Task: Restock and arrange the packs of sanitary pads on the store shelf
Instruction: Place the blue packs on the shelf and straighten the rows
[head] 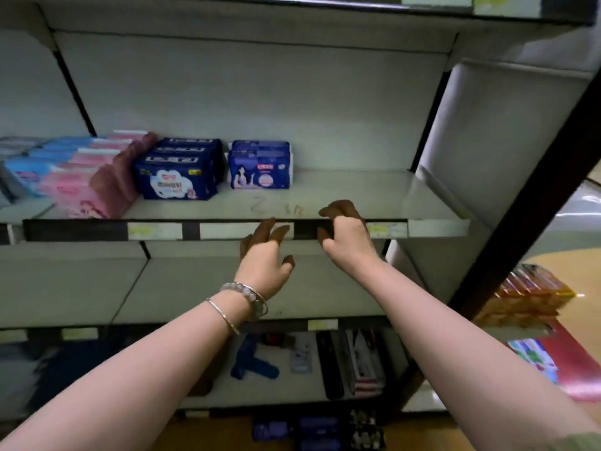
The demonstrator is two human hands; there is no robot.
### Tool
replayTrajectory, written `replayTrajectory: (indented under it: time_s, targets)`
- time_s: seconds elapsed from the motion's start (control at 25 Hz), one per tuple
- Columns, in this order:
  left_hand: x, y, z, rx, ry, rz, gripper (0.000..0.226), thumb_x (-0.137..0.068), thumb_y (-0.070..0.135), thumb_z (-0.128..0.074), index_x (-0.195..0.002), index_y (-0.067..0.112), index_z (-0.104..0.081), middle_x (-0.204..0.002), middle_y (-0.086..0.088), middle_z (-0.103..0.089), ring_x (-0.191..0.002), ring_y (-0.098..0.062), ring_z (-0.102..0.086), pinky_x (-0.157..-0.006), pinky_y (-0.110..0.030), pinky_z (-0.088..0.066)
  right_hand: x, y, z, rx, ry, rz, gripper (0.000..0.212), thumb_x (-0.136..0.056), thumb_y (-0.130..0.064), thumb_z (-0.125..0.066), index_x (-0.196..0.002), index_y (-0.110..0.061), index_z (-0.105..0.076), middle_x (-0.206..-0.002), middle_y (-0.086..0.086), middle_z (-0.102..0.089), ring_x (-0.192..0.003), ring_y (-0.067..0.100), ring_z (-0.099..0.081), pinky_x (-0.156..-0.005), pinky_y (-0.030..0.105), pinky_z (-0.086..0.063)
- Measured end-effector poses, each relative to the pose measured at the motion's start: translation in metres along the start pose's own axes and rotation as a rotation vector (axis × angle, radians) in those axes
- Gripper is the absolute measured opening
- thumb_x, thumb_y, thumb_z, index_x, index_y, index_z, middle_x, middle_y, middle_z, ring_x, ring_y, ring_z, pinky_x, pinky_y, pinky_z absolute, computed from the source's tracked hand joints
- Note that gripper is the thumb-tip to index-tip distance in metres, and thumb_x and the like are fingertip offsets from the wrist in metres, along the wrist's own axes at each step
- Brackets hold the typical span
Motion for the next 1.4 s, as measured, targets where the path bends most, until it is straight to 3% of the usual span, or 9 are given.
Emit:
replayTrajectory:
  time_s: [0.16,0.52,0.76,0.88,1.08,1.24,1.4]
  targets:
    - [0.055,0.013,-0.013,-0.043,-0.015,0.026,0.055,-0.086,0.023,-0.057,-0.138,0.016,-0.039,-0.143,-0.008,-0.035,-0.133,-0.023,-0.032,-0.108,-0.029,-0.022,0.052,0.011,0.000,-0.053,-0.037,-0.001,0.032,-0.088,-0.013,-0.055,-0.119,-0.004,-0.057,-0.116,0.018,-0.049,-0.107,0.034,-0.051,-0.090,0.033,-0.038]
    - [0.103,-0.017,-0.017,-0.023,-0.059,0.147,0.053,-0.087,0.019,-0.057,-0.137,0.014,-0.042,-0.141,-0.007,-0.037,-0.130,-0.023,-0.035,-0.109,-0.030,-0.025,0.086,0.001,-0.029,-0.146,-0.092,0.020,0.028,-0.089,-0.010,-0.054,-0.115,-0.003,-0.059,-0.116,0.014,-0.052,-0.108,0.028,-0.051,-0.097,0.037,-0.039]
    - [0.119,-0.070,-0.034,0.027,-0.170,0.269,0.046,-0.091,0.023,-0.053,-0.135,0.011,-0.043,-0.128,-0.011,-0.045,-0.118,-0.028,-0.046,-0.099,-0.034,-0.038,0.098,-0.005,-0.088,-0.133,-0.241,-0.082,0.030,-0.088,-0.010,-0.053,-0.117,-0.006,-0.060,-0.122,0.012,-0.055,-0.117,0.027,-0.049,-0.100,0.029,-0.035]
    - [0.121,-0.102,-0.038,0.032,-0.220,0.303,0.046,-0.092,0.021,-0.051,-0.136,0.012,-0.041,-0.128,-0.013,-0.048,-0.111,-0.030,-0.052,-0.093,-0.033,-0.042,0.103,-0.016,-0.123,-0.143,-0.252,-0.089,0.027,-0.086,-0.005,-0.055,-0.112,-0.004,-0.062,-0.119,0.011,-0.053,-0.113,0.026,-0.050,-0.094,0.020,-0.032]
    - [0.107,-0.151,-0.063,0.104,-0.235,0.256,0.045,-0.091,0.017,-0.052,-0.135,0.013,-0.043,-0.139,-0.009,-0.040,-0.122,-0.026,-0.044,-0.100,-0.026,-0.035,0.106,-0.018,-0.169,-0.241,-0.153,-0.131,0.019,-0.084,0.004,-0.055,-0.100,0.003,-0.065,-0.106,0.019,-0.058,-0.100,0.031,-0.057,-0.084,0.020,-0.040]
    - [0.110,-0.183,-0.112,0.080,-0.268,0.206,0.039,-0.092,0.015,-0.050,-0.130,0.010,-0.048,-0.131,-0.011,-0.048,-0.115,-0.025,-0.049,-0.090,-0.020,-0.034,0.121,0.009,-0.213,-0.240,-0.181,-0.182,0.020,-0.089,0.003,-0.050,-0.103,0.003,-0.065,-0.107,0.017,-0.059,-0.096,0.026,-0.057,-0.075,0.010,-0.031]
    - [0.126,-0.213,-0.169,0.118,-0.295,0.217,0.039,-0.090,0.012,-0.055,-0.127,0.002,-0.050,-0.125,-0.016,-0.051,-0.114,-0.028,-0.050,-0.093,-0.024,-0.036,0.133,0.043,-0.263,-0.237,-0.200,-0.163,0.020,-0.087,0.004,-0.052,-0.102,0.005,-0.065,-0.105,0.020,-0.060,-0.096,0.028,-0.057,-0.078,0.009,-0.031]
Point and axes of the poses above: each hand's wrist, its own x-axis away from the middle knuckle, its own z-axis out of the back of the hand, y = z × x, the point moved 3 cm from there along -x, towards the middle knuckle
